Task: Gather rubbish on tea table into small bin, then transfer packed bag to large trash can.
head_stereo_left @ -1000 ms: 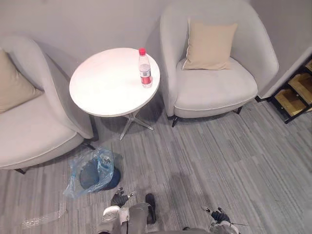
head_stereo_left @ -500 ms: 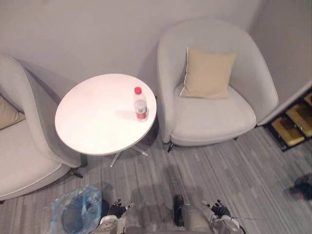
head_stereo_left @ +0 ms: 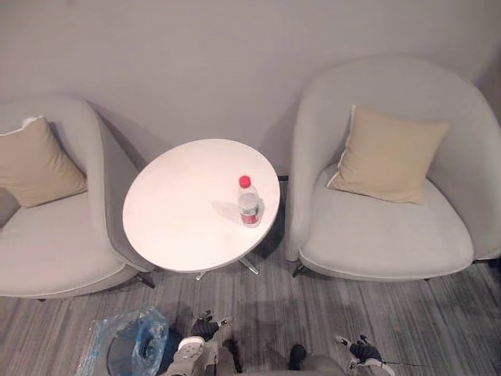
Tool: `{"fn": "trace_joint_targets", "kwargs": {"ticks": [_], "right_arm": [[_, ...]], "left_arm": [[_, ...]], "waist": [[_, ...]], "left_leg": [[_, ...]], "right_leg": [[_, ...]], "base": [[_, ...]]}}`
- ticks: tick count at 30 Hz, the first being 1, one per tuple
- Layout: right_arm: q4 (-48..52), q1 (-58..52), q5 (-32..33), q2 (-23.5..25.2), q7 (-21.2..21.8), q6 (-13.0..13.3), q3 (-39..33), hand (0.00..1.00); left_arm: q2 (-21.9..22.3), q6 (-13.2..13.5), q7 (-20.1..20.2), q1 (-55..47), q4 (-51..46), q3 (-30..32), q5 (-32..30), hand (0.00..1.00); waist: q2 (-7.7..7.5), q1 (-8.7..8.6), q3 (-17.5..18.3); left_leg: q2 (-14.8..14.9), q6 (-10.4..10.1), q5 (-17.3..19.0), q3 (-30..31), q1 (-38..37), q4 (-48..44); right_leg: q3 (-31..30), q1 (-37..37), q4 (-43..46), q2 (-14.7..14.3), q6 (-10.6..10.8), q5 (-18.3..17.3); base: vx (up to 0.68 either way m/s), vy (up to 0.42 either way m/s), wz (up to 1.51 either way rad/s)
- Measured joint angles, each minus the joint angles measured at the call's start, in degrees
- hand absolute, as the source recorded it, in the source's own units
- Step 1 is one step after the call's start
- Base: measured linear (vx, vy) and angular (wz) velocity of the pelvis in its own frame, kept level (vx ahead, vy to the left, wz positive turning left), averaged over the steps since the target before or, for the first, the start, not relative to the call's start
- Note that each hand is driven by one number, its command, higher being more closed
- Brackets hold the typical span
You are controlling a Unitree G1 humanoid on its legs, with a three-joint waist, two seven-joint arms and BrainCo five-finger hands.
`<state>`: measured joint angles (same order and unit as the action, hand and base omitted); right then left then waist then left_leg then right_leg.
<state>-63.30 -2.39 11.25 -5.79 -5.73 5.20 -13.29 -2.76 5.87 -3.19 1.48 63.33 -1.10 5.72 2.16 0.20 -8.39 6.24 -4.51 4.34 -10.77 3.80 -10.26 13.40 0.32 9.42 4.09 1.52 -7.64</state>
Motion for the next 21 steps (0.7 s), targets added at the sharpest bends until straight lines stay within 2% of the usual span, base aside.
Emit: {"fn": "trace_joint_targets", "kwargs": {"ticks": [2, 3, 7, 13, 16, 18, 21], "right_arm": [[-0.39, 0.07, -0.05, 1.08, -0.03, 0.00, -0.01, 0.00], [-0.40, 0.08, -0.06, 1.25, -0.02, 0.01, 0.01, 0.00], [-0.50, 0.10, -2.13, 1.36, 0.01, -0.01, 0.63, 0.00], [0.87, 1.10, -5.65, 0.90, -1.13, 0.00, 4.87, 0.00], [9.38, 1.02, -10.11, -0.27, -2.58, -0.03, 9.08, 0.00], [19.44, 1.20, -13.52, -2.15, -3.34, 0.54, 11.43, 0.00], [26.74, 1.59, -16.02, -3.38, -3.74, 1.67, 11.93, 0.00]], "left_arm": [[-1.12, -0.05, 0.05, -0.04, 0.89, -0.16, -0.13, 0.00], [-1.16, -0.09, 0.05, -0.07, 1.03, -0.20, -0.16, 0.00], [-2.10, -0.16, 0.12, -1.14, 1.61, -0.83, -1.21, 0.00], [-2.60, -0.22, 0.09, -1.79, 1.65, -1.59, -2.34, 0.00], [-2.84, -0.09, 0.00, -1.81, 1.46, -2.26, -2.50, 0.00], [-2.92, 0.06, -0.07, -2.19, 1.18, -2.25, -3.36, 0.00], [-3.22, 0.10, -0.08, -2.53, 0.77, -2.24, -3.42, 0.00]], "waist": [[-1.27, 0.02, 0.75], [-1.44, 0.03, 0.80], [-1.20, 0.16, 1.18], [-1.17, 0.22, 1.29], [-1.29, 0.23, 1.24], [-1.72, 0.26, 1.53], [-2.52, 0.47, 1.99]], "left_leg": [[-1.30, 0.23, -0.07, 0.02, -0.65, 1.56], [-1.61, 0.28, -0.10, 0.05, -1.05, 2.06], [-3.92, 0.76, -0.41, 0.60, -5.61, 6.43], [-3.79, 1.10, -0.92, 2.01, -6.14, 8.54], [-3.65, 1.03, -1.61, 1.98, -6.94, 10.48], [-3.70, 1.22, -2.03, 1.81, -6.87, 11.44], [-3.86, 1.55, -2.31, 1.60, -6.81, 12.02]], "right_leg": [[0.14, 0.10, -0.13, 1.07, 0.64, -0.40], [0.16, 0.32, -0.28, 1.28, 0.72, -0.45], [0.50, 4.27, -2.35, 2.37, 1.74, -1.03], [1.12, 5.20, -3.84, 1.65, 1.68, -0.99], [0.53, 5.07, -3.89, 1.31, 1.28, -0.72], [-0.53, 4.37, -4.00, 1.26, 1.05, -0.22], [-1.68, 4.41, -5.31, 1.19, 1.13, 0.91]], "base": [[0.18, 0.095, 0.10], [0.20, 0.099, 0.13], [0.15, 0.059, 0.11], [0.08, -0.023, 0.12], [0.03, -0.010, -0.02], [0.01, 0.023, -0.06], [0.00, 0.041, -0.05]]}}
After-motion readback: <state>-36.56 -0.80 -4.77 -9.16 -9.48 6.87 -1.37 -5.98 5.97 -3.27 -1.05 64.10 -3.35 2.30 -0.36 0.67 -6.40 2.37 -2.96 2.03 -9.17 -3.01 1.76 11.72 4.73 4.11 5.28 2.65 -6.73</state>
